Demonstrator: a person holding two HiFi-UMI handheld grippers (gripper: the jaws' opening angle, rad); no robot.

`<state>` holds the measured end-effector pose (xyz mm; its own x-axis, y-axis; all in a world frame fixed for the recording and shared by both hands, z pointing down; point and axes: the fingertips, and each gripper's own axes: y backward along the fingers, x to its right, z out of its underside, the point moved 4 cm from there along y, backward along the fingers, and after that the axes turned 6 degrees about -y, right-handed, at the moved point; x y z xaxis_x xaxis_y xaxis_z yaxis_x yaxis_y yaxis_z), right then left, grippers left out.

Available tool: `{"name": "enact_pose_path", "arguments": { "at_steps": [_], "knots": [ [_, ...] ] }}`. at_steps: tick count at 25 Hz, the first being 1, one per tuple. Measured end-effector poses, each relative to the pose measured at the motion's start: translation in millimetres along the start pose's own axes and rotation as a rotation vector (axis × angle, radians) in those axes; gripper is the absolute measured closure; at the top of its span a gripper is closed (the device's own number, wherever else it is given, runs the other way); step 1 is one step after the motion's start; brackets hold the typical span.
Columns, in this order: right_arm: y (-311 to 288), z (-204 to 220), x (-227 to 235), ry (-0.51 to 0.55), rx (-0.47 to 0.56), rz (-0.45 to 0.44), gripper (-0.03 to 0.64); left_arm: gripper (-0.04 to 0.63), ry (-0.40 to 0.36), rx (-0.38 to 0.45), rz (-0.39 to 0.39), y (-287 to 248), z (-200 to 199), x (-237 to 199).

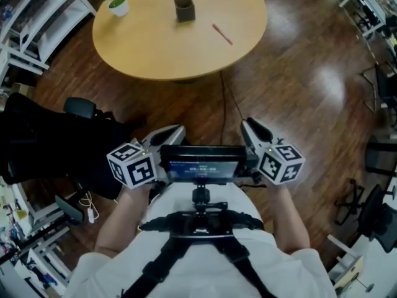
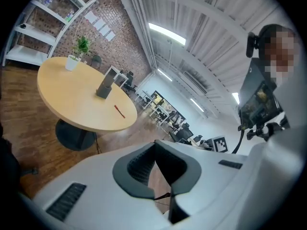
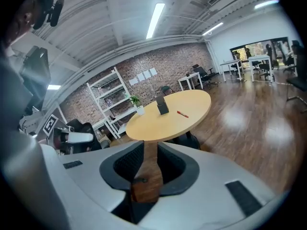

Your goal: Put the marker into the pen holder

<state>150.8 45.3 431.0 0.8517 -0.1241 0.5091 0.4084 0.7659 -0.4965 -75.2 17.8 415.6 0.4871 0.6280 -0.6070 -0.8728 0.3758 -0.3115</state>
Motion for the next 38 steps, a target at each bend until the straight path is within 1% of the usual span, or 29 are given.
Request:
{"name": "enact_pose_path", "arguments": {
  "at_steps": [2, 5, 10, 13, 17, 19, 22, 25, 29, 34, 36, 38],
  "knots": [
    [-26, -17, -2, 0.023, -0.023, 0.015, 0.502, 0.600, 0.002, -0.015, 0.012, -2, -22, -23],
    [-63, -44, -2, 0.082, -0.051, 0.062, 0.499, 0.600, -0.009, -0.024, 0.046, -2, -52, -52],
    [-104, -88, 8, 0.152, -0.070, 0.146, 0.499, 0.600, -0.031, -0.032, 0.077, -4, -92, -83],
    [-130, -107, 17, 0.213, -0.115, 0.177, 0.499, 0.600, -0.029, -0.028, 0.083, -3, -104, -95],
    [-173, -126, 43, 0.313, -0.216, 0.217, 0.499, 0.600, -0.008, -0.014, 0.072, -1, -112, -110],
    [-199, -137, 58, 0.366, -0.271, 0.232, 0.499, 0.600, -0.012, 0.002, 0.055, -2, -117, -117],
    [-238, -152, 86, 0.425, -0.362, 0.238, 0.499, 0.600, -0.012, 0.008, 0.007, -1, -120, -124],
    [-278, -173, 109, 0.463, -0.457, 0.224, 0.499, 0.600, 0.017, -0.007, -0.067, 1, -120, -132],
    [-328, -201, 131, 0.491, -0.597, 0.203, 0.500, 0.599, 0.053, -0.003, -0.124, -6, -125, -134],
    [-377, -210, 145, 0.598, -0.774, 0.178, 0.500, 0.600, 0.065, 0.011, -0.183, -18, -137, -133],
    [-393, -212, 153, 0.614, -0.819, 0.176, 0.502, 0.599, 0.070, 0.020, -0.194, -25, -142, -138],
    [-410, -212, 160, 0.608, -0.849, 0.170, 0.502, 0.600, 0.078, 0.025, -0.207, -33, -145, -144]
  ]
}}
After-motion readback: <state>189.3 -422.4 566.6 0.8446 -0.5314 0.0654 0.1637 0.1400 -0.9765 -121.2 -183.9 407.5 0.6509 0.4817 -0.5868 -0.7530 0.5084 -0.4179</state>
